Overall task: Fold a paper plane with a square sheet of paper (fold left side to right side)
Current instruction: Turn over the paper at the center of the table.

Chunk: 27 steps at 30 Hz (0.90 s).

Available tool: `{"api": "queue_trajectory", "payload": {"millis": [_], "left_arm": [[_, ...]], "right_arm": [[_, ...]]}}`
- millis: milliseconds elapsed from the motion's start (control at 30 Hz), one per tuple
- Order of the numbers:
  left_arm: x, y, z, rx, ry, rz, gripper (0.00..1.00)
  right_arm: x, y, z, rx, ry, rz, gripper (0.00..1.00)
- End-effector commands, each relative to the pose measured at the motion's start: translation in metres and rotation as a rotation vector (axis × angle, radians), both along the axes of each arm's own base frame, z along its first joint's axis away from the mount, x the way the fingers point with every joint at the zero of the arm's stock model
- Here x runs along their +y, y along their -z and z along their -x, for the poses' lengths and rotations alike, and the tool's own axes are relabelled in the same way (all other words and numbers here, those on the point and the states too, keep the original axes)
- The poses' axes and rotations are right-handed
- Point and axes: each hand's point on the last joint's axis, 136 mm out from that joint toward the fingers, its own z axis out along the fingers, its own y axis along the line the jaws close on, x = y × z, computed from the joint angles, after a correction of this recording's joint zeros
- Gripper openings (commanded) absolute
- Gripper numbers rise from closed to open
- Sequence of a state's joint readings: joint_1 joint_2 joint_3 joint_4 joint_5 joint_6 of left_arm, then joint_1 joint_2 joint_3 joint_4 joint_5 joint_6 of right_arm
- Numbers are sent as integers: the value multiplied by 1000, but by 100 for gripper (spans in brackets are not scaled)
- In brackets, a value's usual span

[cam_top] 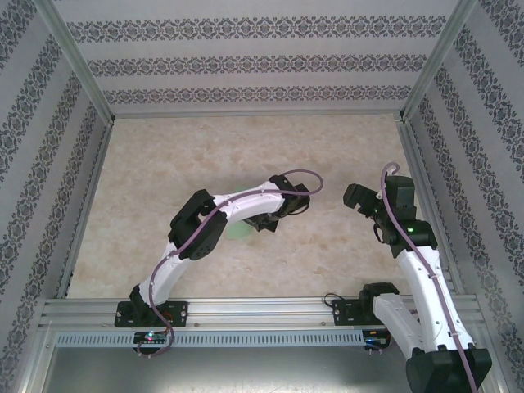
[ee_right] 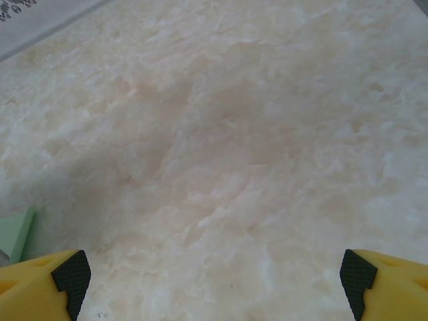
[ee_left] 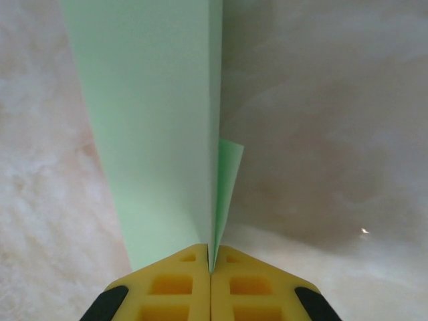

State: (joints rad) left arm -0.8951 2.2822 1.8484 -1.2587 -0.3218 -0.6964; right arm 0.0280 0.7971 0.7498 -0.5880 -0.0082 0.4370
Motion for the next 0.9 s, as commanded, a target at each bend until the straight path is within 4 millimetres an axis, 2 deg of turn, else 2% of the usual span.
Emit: {"api": "queue_trajectory", "payload": {"millis": [0, 133, 267, 400, 500, 567, 700, 867], "left_arm": [[-16, 5, -6, 45, 11, 87, 13], [-29, 6, -7, 76, 5, 185, 27], [-41, 1, -11, 85, 0, 286, 35], [-52, -22, -18, 46, 5, 419, 41], [-59, -49, -22, -7, 12, 570, 43], [-52, -67, -24, -52, 0, 639, 45], [-22, -86, -23, -112, -57, 766, 48], [26, -95, -23, -200, -154, 943, 58]], "right_arm": [[-3, 2, 0, 11, 3, 11, 98], [3, 8, -2, 29, -17, -14, 98], [9, 18, -5, 58, -42, -37, 98], [22, 29, -12, 80, -94, -98, 98], [39, 38, -19, 117, -151, -171, 98], [52, 44, -24, 146, -196, -207, 96], [89, 50, -37, 164, -304, -257, 86], [157, 57, -61, 176, -466, -340, 71]]}}
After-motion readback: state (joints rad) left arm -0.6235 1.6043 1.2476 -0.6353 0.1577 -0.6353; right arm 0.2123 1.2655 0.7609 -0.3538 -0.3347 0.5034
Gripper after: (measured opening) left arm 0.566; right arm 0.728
